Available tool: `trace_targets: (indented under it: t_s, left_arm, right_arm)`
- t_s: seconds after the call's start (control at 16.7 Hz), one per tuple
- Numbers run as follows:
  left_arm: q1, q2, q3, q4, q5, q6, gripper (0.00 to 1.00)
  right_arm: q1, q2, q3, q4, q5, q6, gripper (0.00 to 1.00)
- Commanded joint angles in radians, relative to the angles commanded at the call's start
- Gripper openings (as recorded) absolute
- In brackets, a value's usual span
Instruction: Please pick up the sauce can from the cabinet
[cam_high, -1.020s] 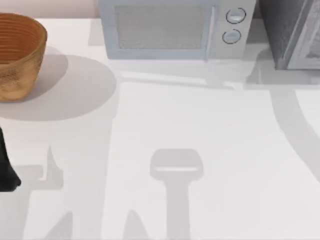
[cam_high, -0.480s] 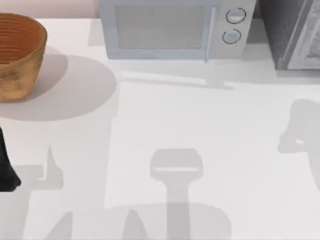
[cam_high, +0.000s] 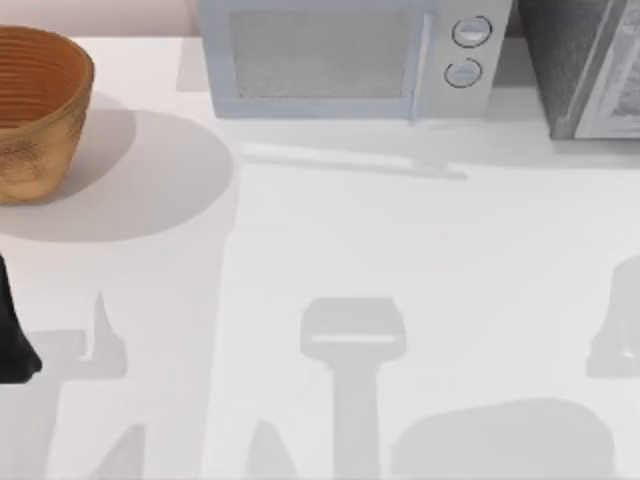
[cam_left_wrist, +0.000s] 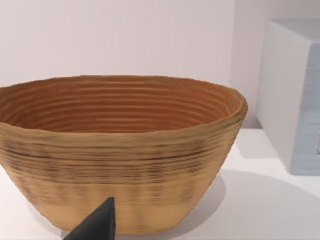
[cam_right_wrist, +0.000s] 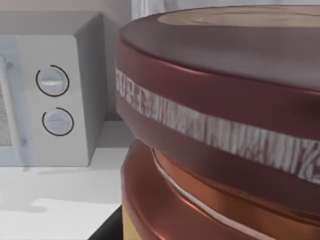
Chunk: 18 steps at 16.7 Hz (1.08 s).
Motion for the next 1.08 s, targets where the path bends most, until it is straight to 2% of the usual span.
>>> trace_targets:
  t_s: [0.6, 1.08]
  left_arm:
    - [0.0, 0.0, 0.0, 0.0, 0.0, 0.0, 1.0]
    - [0.0, 0.0, 0.0, 0.0, 0.0, 0.0, 1.0]
  right_arm:
    - [-0.004, -0.013, -0.029, 0.035, -0.016, 0.002, 0.0]
    - [0.061, 0.387, 0.085, 0.339, -0.085, 0.005, 0.0]
